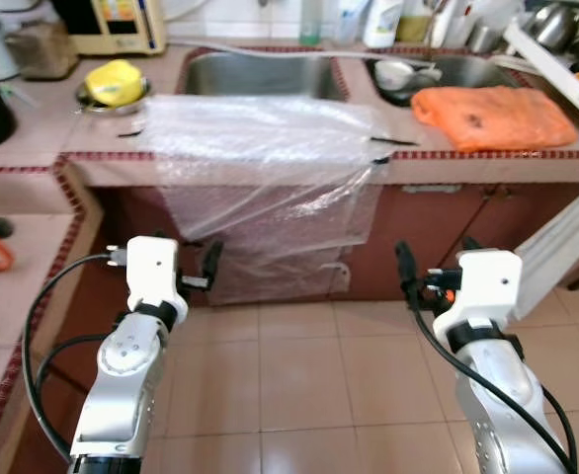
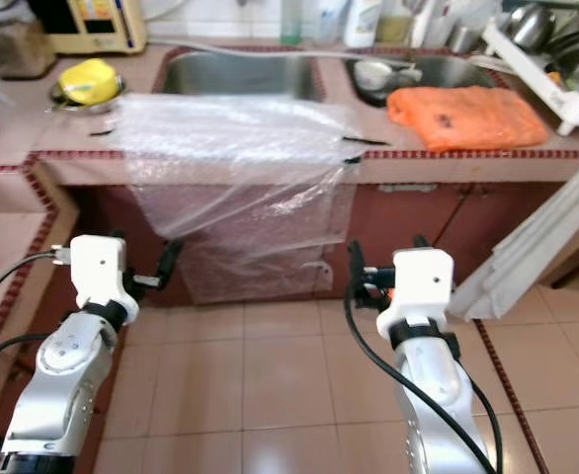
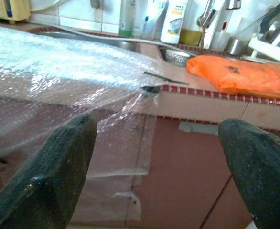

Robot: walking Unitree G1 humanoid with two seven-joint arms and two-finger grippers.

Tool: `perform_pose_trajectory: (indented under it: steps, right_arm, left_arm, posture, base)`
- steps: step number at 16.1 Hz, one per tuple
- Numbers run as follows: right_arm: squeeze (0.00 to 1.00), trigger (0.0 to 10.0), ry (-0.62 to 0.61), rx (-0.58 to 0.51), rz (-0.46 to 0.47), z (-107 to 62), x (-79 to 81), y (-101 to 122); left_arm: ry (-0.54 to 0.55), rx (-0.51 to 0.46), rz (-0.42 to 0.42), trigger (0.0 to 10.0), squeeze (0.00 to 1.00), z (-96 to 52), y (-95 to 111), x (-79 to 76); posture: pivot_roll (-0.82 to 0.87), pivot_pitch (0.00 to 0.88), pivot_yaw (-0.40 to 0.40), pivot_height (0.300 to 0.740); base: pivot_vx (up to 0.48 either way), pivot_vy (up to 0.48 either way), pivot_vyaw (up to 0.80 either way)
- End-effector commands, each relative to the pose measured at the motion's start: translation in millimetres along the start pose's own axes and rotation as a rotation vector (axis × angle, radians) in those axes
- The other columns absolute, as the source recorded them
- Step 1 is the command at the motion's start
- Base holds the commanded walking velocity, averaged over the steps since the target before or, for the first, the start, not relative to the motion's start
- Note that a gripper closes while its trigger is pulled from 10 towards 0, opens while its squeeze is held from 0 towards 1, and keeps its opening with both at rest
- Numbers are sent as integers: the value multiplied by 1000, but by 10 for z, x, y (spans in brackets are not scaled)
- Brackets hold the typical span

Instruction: Kitchen organization

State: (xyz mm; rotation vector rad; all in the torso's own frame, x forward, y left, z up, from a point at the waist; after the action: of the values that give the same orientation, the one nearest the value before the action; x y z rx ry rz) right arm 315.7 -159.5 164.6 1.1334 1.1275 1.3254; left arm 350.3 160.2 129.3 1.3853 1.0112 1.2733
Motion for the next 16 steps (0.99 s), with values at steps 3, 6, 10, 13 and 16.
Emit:
perform_pose_trajectory:
  steps: [3,6,10,13,16]
  right_arm:
    - [0,10000,1,-2,-23,13,-30,-8]
    - [0,10000,5,-4,-27,17,-36,-4]
    - [0,10000,9,-10,-24,24,-26,8]
    - [0,10000,7,-10,-15,19,-25,3]
    - [0,10000,-1,-10,-14,24,-45,5]
  left_arm:
    - [-11,4,0,10000,0,11,-13,-36]
    - [-4,6,-3,10000,0,14,-16,-27]
    - [-9,-10,12,10000,0,17,18,-36]
    - [-14,-14,12,10000,0,17,23,-57]
    - [-22,-14,17,10000,0,22,18,-77]
  posture:
    - [-8,99,-31,740]
    - [-10,102,-32,740]
    - [-10,103,-32,740]
    - [-13,103,-33,740]
    - [-14,105,-35,740]
  base:
    - [299,0,0]
    - [298,0,0]
    - [299,0,127]
    - [298,0,342]
    - [189,0,0]
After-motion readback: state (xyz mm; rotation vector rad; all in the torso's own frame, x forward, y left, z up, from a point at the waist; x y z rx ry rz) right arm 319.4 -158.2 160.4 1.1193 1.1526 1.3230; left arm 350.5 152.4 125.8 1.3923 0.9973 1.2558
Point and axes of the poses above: a point about 5 cm out from each wrist's last joint towards the gripper, its own z axis pointing out of the wrist towards the gripper, its own y axis along the axis of the wrist's last joint, x = y × z, the point moved 6 cm from there along z, pointing out of the wrist towards the gripper, and after that the axes turned 8 degrees about z, right-handed, at the moved point
